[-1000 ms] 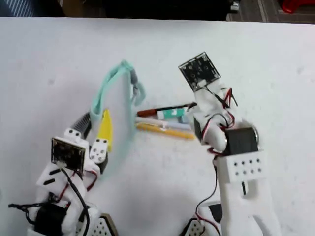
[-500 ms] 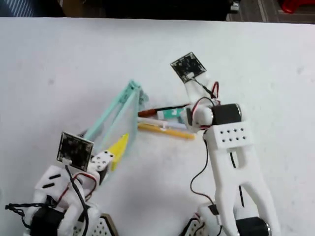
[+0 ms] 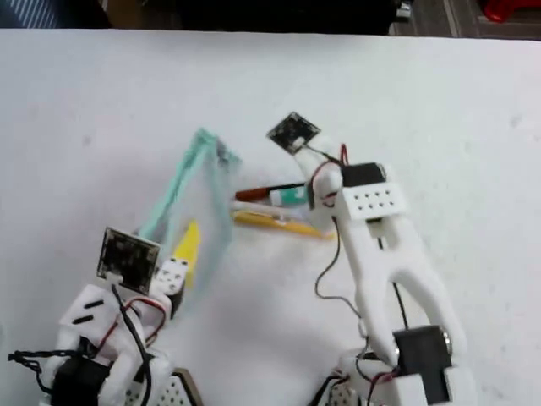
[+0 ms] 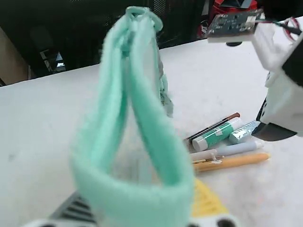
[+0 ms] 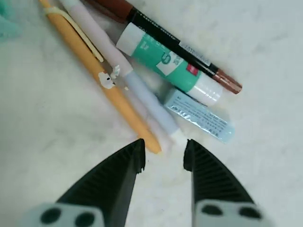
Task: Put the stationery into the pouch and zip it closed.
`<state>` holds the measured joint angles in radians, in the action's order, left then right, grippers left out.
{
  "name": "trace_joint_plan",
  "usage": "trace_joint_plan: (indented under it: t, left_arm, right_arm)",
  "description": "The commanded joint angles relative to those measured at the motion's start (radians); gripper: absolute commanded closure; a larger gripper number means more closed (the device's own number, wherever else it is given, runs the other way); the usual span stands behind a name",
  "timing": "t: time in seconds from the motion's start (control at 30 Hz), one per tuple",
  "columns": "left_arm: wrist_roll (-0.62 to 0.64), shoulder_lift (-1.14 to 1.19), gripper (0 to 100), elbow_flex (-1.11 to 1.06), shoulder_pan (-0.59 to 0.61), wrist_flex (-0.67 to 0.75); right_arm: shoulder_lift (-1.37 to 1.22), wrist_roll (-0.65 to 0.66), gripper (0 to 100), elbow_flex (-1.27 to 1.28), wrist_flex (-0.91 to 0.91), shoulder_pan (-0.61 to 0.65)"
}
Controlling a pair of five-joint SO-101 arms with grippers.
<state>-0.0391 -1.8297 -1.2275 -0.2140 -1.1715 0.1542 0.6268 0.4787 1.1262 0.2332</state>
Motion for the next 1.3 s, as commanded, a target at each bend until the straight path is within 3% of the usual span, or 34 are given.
trace_joint_plan:
  t: [0.0,0.13,0.53,0.9,1.07,1.27]
  left_arm:
    - [0.000,0.002,97,0.041,0.065,0.041]
    - [0.006,0.002,97,0.041,0.124,0.060]
    - [0.008,0.002,97,0.035,0.124,0.061]
    - [0.011,0.002,97,-0.049,0.117,0.224]
    - [0.107,0.002,97,-0.049,0.027,0.262]
    - [0.129,0.002,97,-0.055,0.039,0.256]
  right_arm:
    - [-0.033,0.011,84.1,-0.009,-0.019,0.031]
    - [-0.064,0.048,84.7,-0.008,-0.041,0.067]
    - [-0.231,0.098,87.5,-0.015,-0.186,0.116]
    - [-0.314,0.101,87.6,-0.063,-0.219,0.124]
    - [-0.317,0.187,87.6,-0.063,-0.223,0.124]
    - [-0.317,0.206,87.3,-0.063,-0.228,0.119]
